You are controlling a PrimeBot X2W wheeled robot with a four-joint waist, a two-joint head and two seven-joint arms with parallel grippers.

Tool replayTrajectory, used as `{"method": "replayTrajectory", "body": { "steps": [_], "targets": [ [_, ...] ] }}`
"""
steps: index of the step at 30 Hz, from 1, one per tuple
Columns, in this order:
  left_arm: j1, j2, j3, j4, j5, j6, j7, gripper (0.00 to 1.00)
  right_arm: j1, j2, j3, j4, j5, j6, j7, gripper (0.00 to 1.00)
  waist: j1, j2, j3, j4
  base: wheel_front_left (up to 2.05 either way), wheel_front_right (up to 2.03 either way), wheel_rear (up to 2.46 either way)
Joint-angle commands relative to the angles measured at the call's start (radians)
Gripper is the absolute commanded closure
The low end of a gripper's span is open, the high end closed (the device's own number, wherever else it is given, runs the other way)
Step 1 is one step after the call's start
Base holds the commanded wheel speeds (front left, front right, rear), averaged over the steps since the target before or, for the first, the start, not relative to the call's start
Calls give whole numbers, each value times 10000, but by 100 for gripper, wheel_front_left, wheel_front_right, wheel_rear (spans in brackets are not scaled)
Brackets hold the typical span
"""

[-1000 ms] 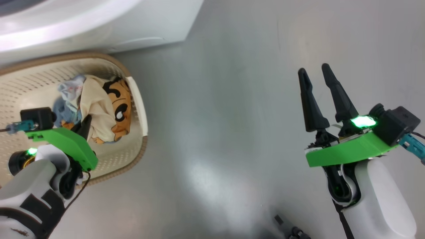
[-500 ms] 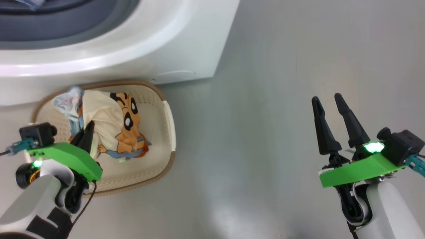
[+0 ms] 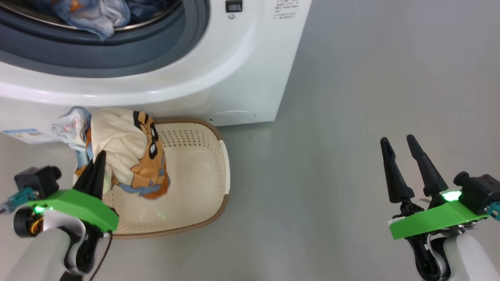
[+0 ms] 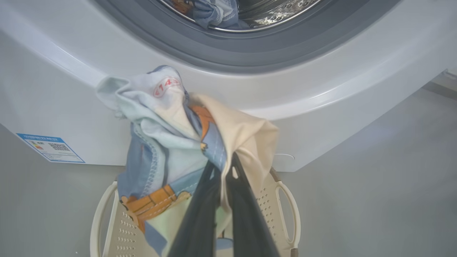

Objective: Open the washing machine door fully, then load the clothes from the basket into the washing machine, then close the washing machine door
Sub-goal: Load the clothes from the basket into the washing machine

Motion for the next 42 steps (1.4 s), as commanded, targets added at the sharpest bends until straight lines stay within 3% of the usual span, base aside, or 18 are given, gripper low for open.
{"method": "replayTrajectory", "body": {
  "steps": [1,19,32,42],
  "targets": [
    [292,287,698,-490,334,-15,-75,100,276,-151,70,-219,83,16,-48,0,-1,0,-345,228,0,0,0],
    [3301,-668,3726,-3648,2976,-15,-76,100,1236,-349,-235,-244,146,16,-48,0,-1,0,-1299,315,0,0,0],
    [4883,-1388,4809,-5359,3737,-15,-76,100,1531,-329,-362,-285,166,16,-48,0,-1,0,-1481,172,0,0,0],
    [4675,-1514,4890,-5683,3744,-15,-76,100,1475,-284,-391,-379,147,16,-48,0,-1,0,-1191,129,0,0,0]
  ]
}}
